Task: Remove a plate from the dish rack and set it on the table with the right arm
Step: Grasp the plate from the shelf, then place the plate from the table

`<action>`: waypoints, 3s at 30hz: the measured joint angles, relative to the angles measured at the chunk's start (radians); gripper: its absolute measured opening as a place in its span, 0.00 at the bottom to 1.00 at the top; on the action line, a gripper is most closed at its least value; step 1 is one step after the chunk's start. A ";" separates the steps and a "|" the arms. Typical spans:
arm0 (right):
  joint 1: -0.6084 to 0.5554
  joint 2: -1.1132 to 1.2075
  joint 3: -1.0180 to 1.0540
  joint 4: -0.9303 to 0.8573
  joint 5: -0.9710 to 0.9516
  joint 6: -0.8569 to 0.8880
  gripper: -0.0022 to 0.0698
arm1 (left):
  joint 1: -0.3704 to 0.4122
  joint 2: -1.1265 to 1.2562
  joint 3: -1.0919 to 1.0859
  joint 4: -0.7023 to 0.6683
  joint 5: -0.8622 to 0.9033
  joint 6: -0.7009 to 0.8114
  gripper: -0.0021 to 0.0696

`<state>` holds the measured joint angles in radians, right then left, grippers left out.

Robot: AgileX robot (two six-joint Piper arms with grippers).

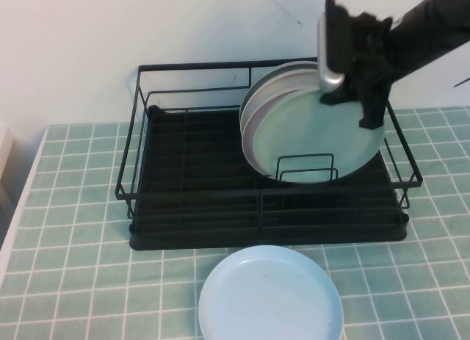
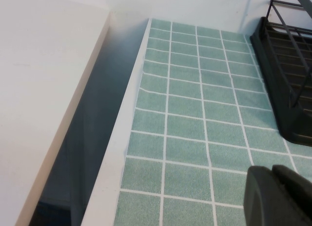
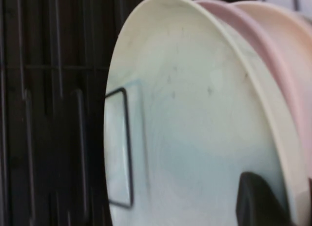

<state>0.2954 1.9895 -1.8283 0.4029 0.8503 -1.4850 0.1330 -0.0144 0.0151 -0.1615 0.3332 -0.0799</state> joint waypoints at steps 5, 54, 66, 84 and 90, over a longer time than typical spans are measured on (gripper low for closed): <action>0.000 -0.162 0.000 -0.091 0.065 0.110 0.17 | 0.000 0.000 0.000 0.000 0.000 0.000 0.02; 0.000 -0.581 1.332 1.296 -0.250 0.161 0.17 | 0.000 0.000 0.000 0.000 0.000 0.000 0.02; 0.079 -0.403 1.248 1.304 -0.295 0.108 0.19 | 0.000 0.000 0.000 0.000 0.000 0.000 0.02; 0.130 -0.347 1.134 1.157 -0.306 0.049 0.79 | 0.000 0.000 0.000 0.000 0.000 0.000 0.02; 0.130 -0.385 1.127 1.036 -0.302 0.041 0.79 | 0.000 0.000 0.000 0.000 0.000 0.000 0.02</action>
<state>0.4254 1.6047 -0.7012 1.4385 0.5479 -1.4441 0.1330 -0.0144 0.0151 -0.1613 0.3332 -0.0799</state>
